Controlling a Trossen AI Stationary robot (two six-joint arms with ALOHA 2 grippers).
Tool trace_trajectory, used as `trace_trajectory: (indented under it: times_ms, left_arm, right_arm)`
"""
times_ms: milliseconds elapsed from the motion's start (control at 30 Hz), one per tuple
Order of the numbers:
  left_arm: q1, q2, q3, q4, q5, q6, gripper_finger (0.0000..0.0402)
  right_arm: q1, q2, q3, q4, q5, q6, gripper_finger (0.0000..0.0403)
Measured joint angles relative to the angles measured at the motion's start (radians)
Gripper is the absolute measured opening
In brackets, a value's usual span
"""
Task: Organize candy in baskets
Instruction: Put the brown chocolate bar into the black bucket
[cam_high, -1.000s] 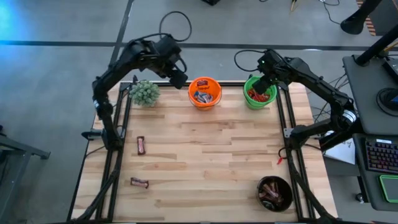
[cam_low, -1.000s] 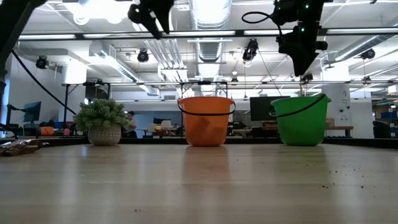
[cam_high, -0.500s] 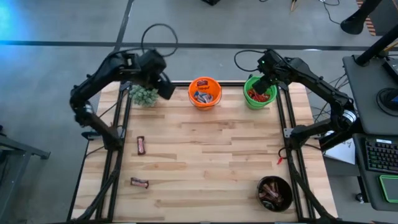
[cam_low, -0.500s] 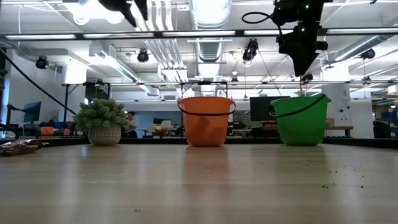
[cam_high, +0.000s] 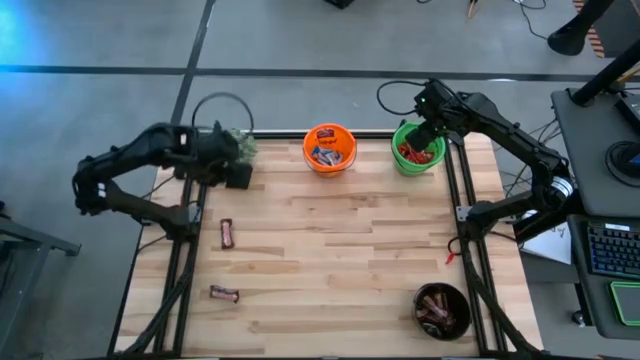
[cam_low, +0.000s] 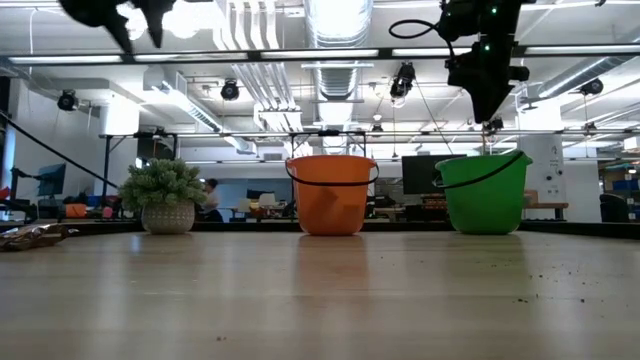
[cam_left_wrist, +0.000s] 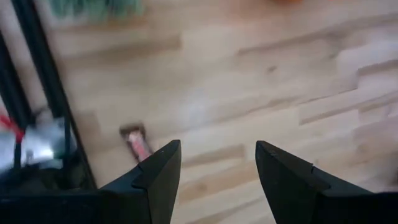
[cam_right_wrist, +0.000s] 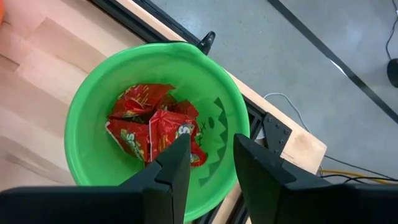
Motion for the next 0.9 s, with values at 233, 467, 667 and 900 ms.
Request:
trace_trajectory:
  times_ms: [233,467,667,900]
  left_arm:
    - [-0.107,-0.059,-0.184,0.0,0.023,-0.162,0.019]
    - [-0.124,-0.075,-0.316,0.006,0.023,-0.279,0.019]
    - [-0.124,-0.073,-0.445,0.063,0.063,-0.29,0.019]
    - [-0.124,-0.074,-0.61,0.241,0.136,-0.286,0.019]
  right_arm:
    - [0.002,0.0,0.0,-0.042,-0.004,-0.001,0.0114]
    - [0.002,-0.001,0.0,-0.109,-0.005,-0.013,0.0114]
    - [0.002,-0.001,0.0,-0.109,-0.005,-0.027,0.0114]
    - [0.002,-0.001,0.0,-0.109,-0.006,-0.031,0.0114]
